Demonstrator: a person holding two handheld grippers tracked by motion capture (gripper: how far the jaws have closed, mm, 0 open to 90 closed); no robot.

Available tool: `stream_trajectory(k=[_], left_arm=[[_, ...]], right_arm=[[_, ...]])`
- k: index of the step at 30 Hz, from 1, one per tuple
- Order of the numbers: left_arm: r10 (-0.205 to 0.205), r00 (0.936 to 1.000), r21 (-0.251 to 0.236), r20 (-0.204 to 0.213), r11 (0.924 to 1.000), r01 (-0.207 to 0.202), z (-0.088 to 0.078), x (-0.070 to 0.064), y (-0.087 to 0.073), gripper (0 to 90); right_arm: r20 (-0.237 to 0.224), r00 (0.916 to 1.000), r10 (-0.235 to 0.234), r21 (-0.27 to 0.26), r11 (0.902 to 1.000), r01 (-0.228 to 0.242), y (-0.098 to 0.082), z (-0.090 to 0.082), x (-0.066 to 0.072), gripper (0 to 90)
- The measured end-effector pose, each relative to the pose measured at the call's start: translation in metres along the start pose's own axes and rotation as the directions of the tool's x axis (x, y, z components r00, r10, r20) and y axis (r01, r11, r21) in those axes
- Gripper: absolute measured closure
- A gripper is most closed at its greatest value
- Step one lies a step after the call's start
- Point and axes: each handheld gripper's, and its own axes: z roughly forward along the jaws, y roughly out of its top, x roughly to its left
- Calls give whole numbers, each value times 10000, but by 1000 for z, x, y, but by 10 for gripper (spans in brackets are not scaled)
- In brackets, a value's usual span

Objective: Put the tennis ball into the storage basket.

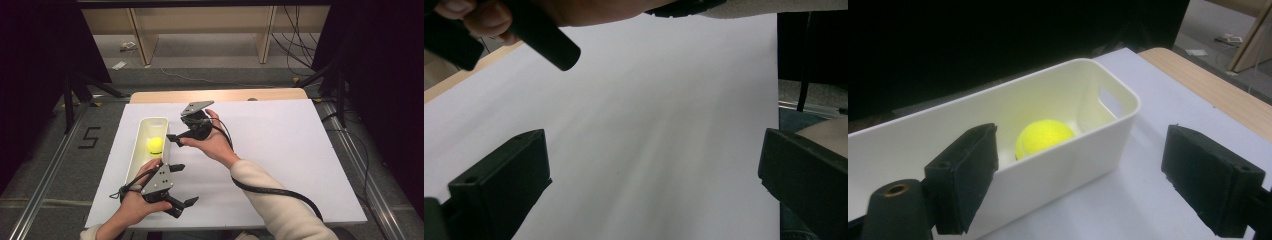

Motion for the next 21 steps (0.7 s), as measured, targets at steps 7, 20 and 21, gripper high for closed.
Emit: stream_trajectory(k=[7,20,21], left_arm=[[-3,10000,7,-12,10000,3,0,0,0,0],[-10,10000,9,-18,10000,10,0,0,0,0],[-8,10000,7,-17,10000,8,0,0,0,0]], right_arm=[[267,9996,109,-17,9999,-109,-8,-20,-6,156],[547,9979,345,-96,9994,-340,-19,-42,-14,156],[546,9979,348,-117,9993,-343,-20,-43,-14,156]])
